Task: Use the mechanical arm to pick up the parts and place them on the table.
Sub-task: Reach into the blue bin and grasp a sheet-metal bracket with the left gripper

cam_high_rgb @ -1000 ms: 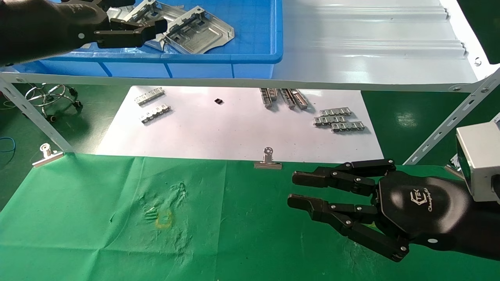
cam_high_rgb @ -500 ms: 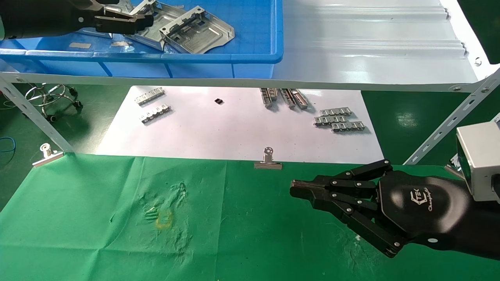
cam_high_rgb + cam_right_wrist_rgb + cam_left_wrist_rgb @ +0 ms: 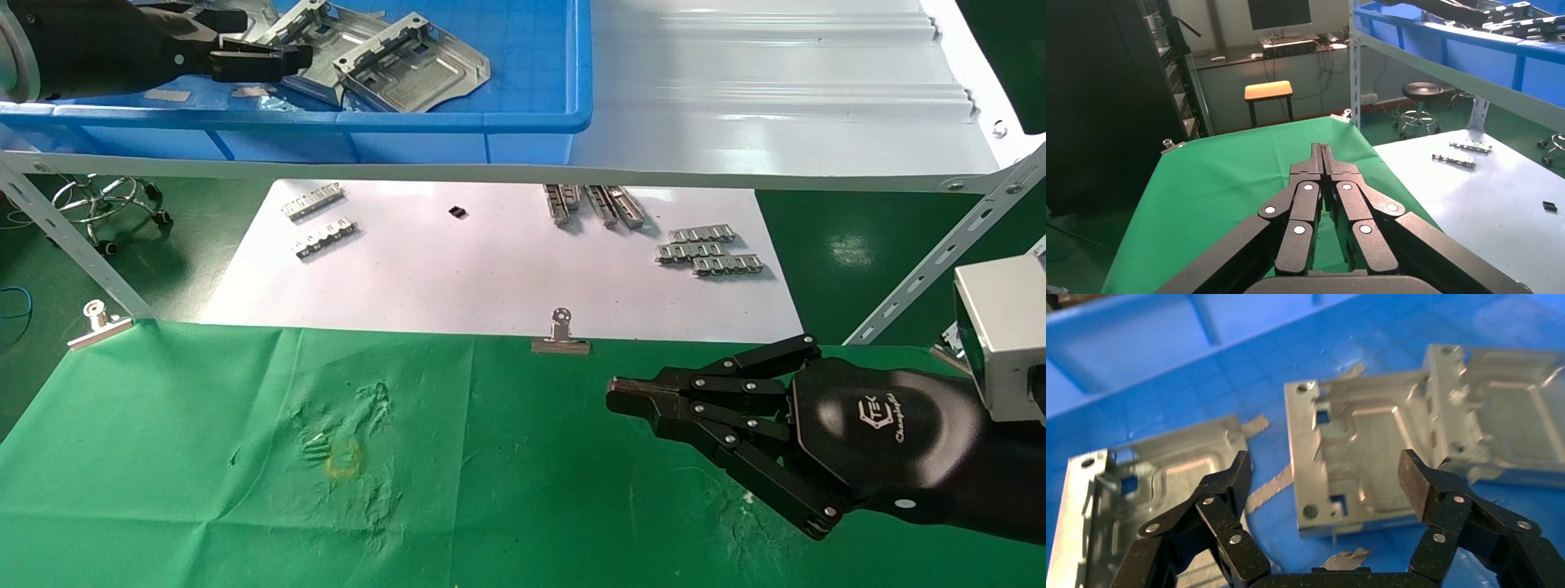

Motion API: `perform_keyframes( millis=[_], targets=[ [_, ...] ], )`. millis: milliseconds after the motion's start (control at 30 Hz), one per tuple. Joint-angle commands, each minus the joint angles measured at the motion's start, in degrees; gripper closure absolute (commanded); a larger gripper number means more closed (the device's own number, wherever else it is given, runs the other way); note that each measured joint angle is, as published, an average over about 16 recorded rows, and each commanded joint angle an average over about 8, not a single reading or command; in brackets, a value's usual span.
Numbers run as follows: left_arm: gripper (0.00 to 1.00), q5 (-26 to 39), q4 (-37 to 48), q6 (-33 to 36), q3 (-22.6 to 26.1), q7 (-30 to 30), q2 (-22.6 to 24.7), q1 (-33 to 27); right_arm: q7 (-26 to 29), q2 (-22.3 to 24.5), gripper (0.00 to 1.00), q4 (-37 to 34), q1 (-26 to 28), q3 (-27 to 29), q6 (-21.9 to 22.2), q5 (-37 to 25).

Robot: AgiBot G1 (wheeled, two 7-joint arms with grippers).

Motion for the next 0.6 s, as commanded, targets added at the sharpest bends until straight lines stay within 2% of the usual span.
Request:
perform_keyframes(
  millis=[33, 600],
  targets=[
    [1.0, 0.13, 0.95, -0.92, 0.07, 0.17, 0.39, -0.11, 0.0, 0.0, 1.0, 0.0, 0.0, 0.0, 0.0, 0.0],
    [1.0, -0.42, 3.14, -9.56, -0.36, 0.94, 2.48, 0.55, 0.0, 0.0, 1.0, 0.0, 0.0, 0.0, 0.0, 0.0]
  ],
)
